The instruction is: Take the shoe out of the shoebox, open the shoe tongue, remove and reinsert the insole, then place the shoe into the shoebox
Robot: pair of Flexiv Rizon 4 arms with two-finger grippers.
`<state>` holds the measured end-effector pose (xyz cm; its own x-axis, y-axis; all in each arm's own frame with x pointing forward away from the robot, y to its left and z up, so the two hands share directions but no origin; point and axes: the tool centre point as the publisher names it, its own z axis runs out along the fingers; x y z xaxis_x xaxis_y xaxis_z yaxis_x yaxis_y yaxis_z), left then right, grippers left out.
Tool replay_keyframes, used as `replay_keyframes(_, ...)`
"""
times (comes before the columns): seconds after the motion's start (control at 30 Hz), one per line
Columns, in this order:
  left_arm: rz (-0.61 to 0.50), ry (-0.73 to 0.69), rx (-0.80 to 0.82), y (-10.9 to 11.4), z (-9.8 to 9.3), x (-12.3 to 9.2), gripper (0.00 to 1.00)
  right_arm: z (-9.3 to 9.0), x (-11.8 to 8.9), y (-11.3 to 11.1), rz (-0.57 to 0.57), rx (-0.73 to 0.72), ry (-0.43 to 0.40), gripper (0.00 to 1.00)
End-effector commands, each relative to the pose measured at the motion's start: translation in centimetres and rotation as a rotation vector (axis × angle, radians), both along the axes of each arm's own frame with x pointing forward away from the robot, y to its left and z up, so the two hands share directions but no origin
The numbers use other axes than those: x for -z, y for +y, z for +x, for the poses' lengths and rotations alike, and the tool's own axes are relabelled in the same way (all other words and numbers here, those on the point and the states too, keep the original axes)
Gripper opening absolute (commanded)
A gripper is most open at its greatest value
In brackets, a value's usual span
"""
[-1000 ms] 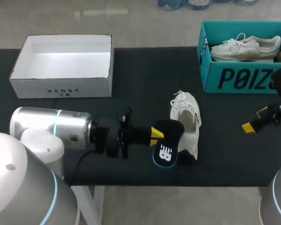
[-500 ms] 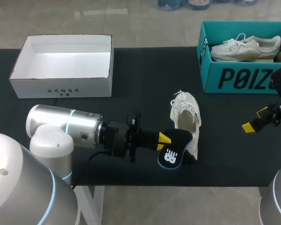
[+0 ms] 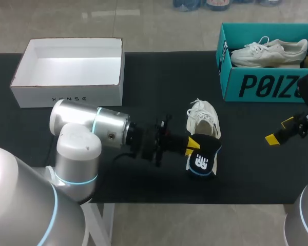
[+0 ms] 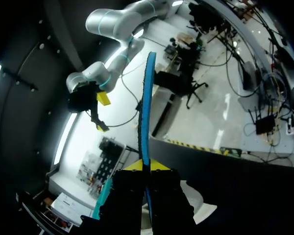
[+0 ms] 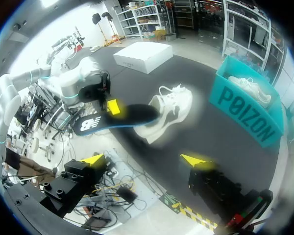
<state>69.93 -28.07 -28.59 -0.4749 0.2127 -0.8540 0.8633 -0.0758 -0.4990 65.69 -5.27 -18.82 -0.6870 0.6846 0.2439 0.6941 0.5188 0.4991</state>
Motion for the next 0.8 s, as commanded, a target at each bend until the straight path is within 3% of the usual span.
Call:
replay_keyframes(0.03, 0.000, 0.001, -0.011, -0.6, 0.5, 0.9, 0.00, -0.2, 0.1, 0.0, 0.000, 0.002, -0.003, 1.00)
replay_keyframes(0.8, 0.035, 0.048, -0.125, -1.2, 4.4, 4.1, 0.00, -0.2, 0.1, 0.0, 0.000, 0.002, -0.003, 1.00)
